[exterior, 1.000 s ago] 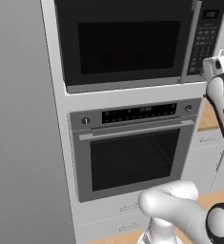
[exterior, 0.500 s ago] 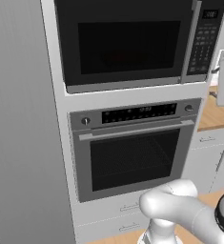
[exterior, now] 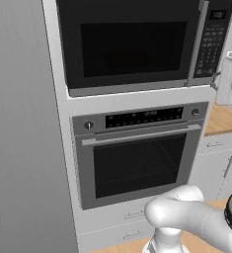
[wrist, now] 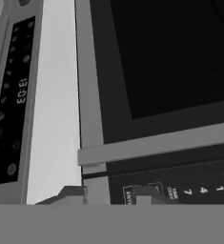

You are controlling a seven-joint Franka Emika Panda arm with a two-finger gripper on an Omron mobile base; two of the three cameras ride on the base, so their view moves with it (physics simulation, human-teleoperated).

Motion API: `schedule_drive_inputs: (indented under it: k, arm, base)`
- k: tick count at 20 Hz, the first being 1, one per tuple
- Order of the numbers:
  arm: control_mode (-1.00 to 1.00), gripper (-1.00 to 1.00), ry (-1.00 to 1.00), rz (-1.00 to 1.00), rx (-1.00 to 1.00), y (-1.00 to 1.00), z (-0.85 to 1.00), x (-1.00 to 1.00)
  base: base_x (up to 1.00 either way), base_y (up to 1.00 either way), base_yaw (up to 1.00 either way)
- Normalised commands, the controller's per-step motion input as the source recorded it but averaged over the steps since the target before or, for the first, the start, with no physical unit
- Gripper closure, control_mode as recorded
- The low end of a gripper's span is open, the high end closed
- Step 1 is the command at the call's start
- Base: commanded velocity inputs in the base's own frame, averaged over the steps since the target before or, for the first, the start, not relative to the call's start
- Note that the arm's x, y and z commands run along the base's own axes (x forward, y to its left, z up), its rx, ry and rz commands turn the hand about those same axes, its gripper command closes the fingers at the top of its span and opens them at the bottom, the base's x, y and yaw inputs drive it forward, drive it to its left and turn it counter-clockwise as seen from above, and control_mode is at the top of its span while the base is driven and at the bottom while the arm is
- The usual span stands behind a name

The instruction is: Pick the tomato from the sink and place it in the bowl. Then pick the bowl and place it in the microwave. Then close the microwave door and press the start button.

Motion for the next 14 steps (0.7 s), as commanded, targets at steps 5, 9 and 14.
schedule_drive_inputs:
  k: [5, 9, 14]
  arm:
    - [-1.0, 1.0, 0.0, 0.0, 0.0, 0.0, 0.09, 0.32]
    - [-1.0, 1.0, 0.0, 0.0, 0.0, 0.0, -0.01, 0.52]
    - [-1.0, 1.0, -0.02, 0.0, 0.0, -0.05, -0.01, 0.41]
  base:
    - [0.0, 0.0, 0.0]
    - [0.0, 0.0, 0.0]
    - [0.0, 0.0, 0.0]
